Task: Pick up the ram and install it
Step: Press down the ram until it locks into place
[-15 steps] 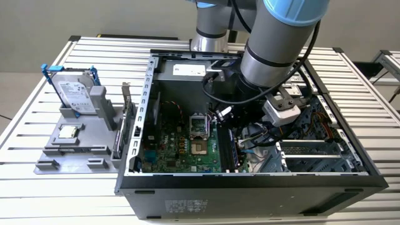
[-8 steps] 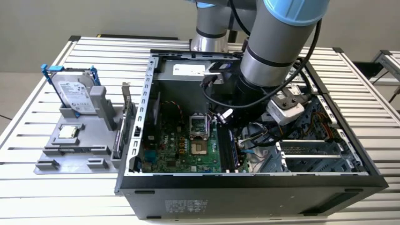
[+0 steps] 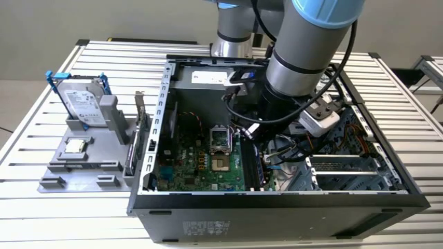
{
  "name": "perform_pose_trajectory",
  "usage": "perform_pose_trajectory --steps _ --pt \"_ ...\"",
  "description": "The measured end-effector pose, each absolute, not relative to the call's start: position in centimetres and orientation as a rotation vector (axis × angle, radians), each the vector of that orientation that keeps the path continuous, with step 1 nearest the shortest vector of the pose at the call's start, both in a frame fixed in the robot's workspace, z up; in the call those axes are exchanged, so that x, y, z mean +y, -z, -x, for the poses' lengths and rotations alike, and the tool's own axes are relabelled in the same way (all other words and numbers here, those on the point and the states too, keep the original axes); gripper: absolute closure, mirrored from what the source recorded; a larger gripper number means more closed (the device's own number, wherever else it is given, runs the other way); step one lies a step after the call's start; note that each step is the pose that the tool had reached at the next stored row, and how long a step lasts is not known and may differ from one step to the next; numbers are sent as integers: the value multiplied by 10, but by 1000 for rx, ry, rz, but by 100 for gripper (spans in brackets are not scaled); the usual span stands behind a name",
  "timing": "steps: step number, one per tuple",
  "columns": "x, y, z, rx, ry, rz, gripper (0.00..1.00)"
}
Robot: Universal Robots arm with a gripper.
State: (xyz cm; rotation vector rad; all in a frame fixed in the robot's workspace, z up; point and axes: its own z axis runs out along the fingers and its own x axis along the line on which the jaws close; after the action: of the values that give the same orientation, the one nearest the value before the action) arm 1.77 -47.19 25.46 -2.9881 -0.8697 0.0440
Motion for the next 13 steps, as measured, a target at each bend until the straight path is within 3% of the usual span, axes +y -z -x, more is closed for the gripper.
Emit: perform_pose_trajectory --steps 13 --pt "-472 -255 -18 -1114 -48 2909 100"
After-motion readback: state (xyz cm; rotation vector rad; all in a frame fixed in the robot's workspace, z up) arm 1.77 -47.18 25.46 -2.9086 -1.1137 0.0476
